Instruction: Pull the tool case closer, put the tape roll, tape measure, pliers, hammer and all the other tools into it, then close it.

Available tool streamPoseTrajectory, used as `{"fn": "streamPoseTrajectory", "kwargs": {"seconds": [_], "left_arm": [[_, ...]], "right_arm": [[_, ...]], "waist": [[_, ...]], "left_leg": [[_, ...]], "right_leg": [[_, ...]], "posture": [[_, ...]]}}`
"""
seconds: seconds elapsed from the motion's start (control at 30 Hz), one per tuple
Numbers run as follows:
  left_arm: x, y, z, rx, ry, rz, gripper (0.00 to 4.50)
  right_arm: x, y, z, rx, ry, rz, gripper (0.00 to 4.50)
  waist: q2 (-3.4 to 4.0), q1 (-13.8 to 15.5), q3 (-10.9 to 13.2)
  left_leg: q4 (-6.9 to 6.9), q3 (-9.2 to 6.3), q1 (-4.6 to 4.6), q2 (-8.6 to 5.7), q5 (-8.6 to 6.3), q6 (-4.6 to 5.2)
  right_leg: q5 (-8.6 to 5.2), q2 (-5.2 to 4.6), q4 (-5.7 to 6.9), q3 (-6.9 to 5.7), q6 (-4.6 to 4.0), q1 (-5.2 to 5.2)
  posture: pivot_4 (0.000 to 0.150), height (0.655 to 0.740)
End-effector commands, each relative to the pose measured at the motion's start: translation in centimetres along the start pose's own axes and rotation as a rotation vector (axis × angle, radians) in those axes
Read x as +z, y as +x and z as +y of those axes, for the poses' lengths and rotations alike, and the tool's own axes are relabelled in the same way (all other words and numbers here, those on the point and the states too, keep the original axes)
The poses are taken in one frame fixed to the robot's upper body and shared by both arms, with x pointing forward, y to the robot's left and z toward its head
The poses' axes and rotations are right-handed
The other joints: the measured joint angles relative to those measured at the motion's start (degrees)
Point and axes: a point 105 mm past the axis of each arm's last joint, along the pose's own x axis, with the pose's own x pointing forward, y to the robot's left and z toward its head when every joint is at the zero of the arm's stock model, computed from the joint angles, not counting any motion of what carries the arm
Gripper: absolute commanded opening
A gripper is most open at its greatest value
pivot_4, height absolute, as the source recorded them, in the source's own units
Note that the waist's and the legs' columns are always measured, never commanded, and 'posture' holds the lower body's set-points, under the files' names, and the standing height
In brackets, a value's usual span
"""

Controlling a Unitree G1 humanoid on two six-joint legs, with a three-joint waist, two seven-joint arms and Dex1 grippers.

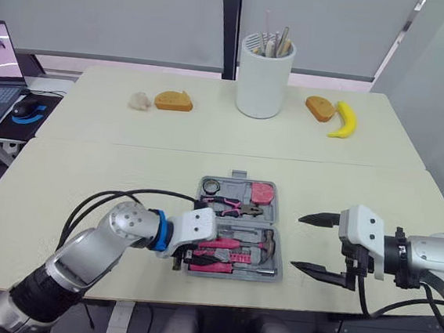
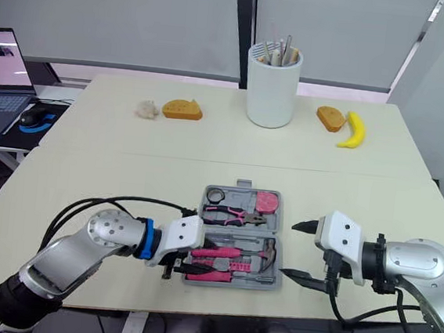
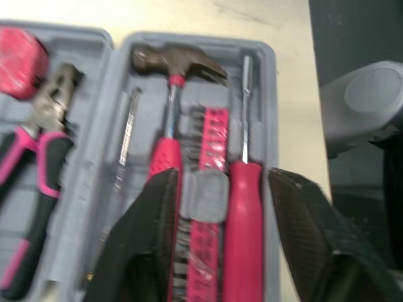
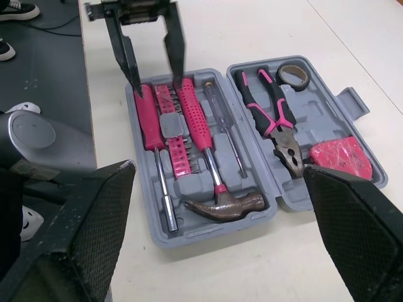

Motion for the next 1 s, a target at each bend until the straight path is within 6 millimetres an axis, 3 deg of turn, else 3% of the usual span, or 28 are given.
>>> {"fn": "streamPoseTrajectory", "kwargs": {"seconds": [0.03,0.1,0.13,0.53,0.73,0.87,1.0], "left_arm": [[0.6,0.3,-0.3,-0.007,0.053,-0.051,0.74],[0.1,1.0,-0.8,-0.021,0.074,-0.034,0.1],[-0.1,1.3,-0.7,-0.016,0.073,-0.034,0.04],[-2.7,4.7,-0.9,-0.016,0.047,0.033,0.04],[-2.8,4.3,-1.1,-0.013,0.025,0.028,0.04],[-1.3,3.6,-0.7,0.005,-0.011,-0.047,0.04],[0.2,1.6,1.4,0.111,0.006,-0.064,0.04]], "right_arm": [[0.7,-0.1,0.0,-0.015,-0.035,-0.022,4.5],[0.7,-0.2,0.1,-0.016,-0.033,-0.02,4.5],[0.7,-0.2,0.1,-0.017,-0.033,-0.019,4.5],[0.5,-0.4,0.0,-0.026,-0.026,-0.005,4.5],[0.3,-0.2,-0.3,-0.035,-0.018,-0.004,4.5],[-0.9,0.2,-1.0,-0.071,-0.037,0.045,4.5],[-4.4,0.4,-3.8,-0.186,-0.153,0.235,4.5]], "waist": [[0.0,0.2,0.0],[0.0,0.4,0.0],[0.0,0.4,0.0],[0.05,0.2,0.0],[0.11,0.1,-0.1],[0.11,0.1,-0.1],[0.1,0.0,-0.1]], "left_leg": [[0.01,0.0,-0.01,0.0,0.0,0.0],[0.03,0.0,-0.01,-0.05,0.0,0.0],[0.03,0.01,-0.01,-0.07,0.0,0.0],[0.02,0.03,0.03,-0.07,0.0,0.01],[0.02,0.03,0.07,-0.08,0.0,0.01],[0.02,0.03,0.07,-0.07,0.0,0.01],[0.03,0.03,0.06,-0.07,0.0,0.01]], "right_leg": [[0.0,-0.01,0.0,0.0,0.0,0.0],[0.0,-0.08,0.0,-0.01,0.01,0.03],[0.02,-0.1,-0.01,-0.01,0.03,0.03],[0.03,-0.09,0.02,0.0,0.06,0.05],[0.04,-0.1,0.01,0.01,0.07,0.1],[0.04,-0.1,0.01,0.0,0.07,0.08],[0.04,-0.09,0.03,-0.01,0.07,0.05]], "posture": [[0.15,0.74],[0.15,0.74],[0.15,0.74],[0.15,0.74],[0.15,0.74],[0.15,0.74],[0.15,0.74]]}}
